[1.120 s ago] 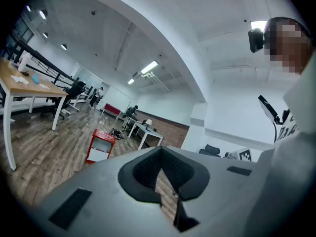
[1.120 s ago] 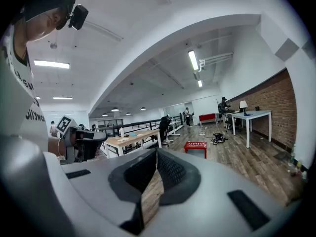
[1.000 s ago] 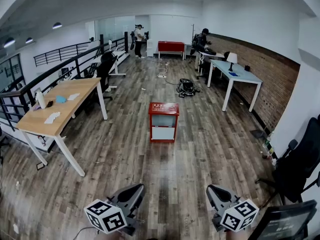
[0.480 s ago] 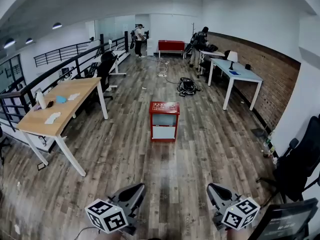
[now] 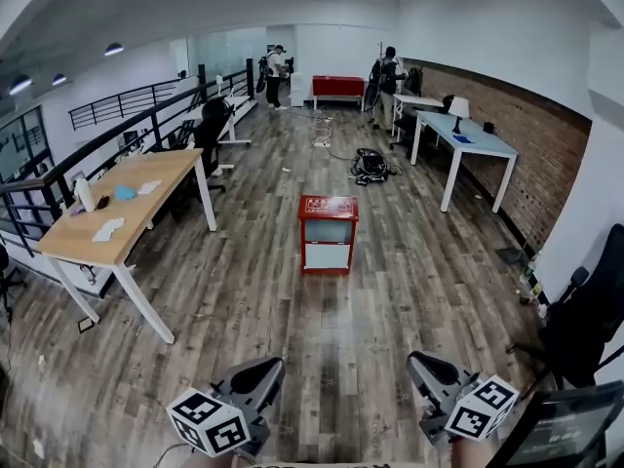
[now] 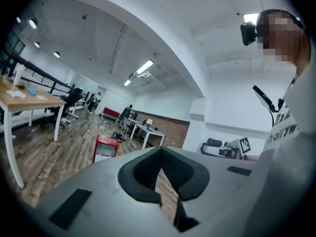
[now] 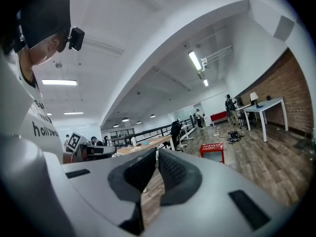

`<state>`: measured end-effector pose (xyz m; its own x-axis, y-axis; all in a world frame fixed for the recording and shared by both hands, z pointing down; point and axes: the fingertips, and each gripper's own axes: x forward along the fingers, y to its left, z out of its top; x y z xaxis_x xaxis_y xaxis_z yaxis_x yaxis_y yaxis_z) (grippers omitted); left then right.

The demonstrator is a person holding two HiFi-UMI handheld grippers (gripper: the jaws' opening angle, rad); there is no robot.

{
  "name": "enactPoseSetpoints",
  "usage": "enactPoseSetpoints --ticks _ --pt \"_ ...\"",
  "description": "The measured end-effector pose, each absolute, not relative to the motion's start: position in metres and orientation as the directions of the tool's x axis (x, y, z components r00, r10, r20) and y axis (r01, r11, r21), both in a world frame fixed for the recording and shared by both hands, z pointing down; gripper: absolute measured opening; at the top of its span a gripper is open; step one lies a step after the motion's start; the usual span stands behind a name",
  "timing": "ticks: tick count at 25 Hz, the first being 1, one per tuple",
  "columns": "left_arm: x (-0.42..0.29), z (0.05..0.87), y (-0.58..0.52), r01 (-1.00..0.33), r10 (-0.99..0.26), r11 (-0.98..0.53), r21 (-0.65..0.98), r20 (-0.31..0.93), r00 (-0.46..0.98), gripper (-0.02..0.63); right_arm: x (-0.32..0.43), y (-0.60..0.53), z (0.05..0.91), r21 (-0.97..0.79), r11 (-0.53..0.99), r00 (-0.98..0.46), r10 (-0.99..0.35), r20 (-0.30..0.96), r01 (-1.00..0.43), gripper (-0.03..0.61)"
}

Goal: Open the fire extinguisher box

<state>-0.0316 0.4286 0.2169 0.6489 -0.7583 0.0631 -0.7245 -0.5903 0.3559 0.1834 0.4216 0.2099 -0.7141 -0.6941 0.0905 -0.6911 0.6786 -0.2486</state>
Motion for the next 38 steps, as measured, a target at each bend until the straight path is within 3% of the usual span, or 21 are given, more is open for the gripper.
enactPoseSetpoints --ticks 5,18,26,38 --pt "-0.028 0.206 0.427 -0.72 -0.738 -0.633 0.283 0.06 0.672 0.006 0.188 0.417 0.2 -0.137 0.652 -0.665 -0.74 0.097 -0.746 0.017" --pt "-0.028 0.216 0.424 -0.727 -0.745 -0.603 0.329 0.094 0.661 0.006 0.197 0.404 0.205 -0.163 0.634 -0.654 -0.741 0.153 -0.756 0.017" --pt "-0.027 0.207 0.414 -0.721 -0.747 -0.615 0.318 0.056 0.662 0.006 0.202 0.387 0.197 -0.127 0.635 -0.647 -0.752 0.125 -0.762 0.017" --pt "-0.042 0.207 0.412 -0.783 -0.818 -0.512 0.352 0.077 0.57 0.006 0.176 0.383 0.195 -0.134 0.733 -0.745 -0.655 0.126 -0.667 0.017"
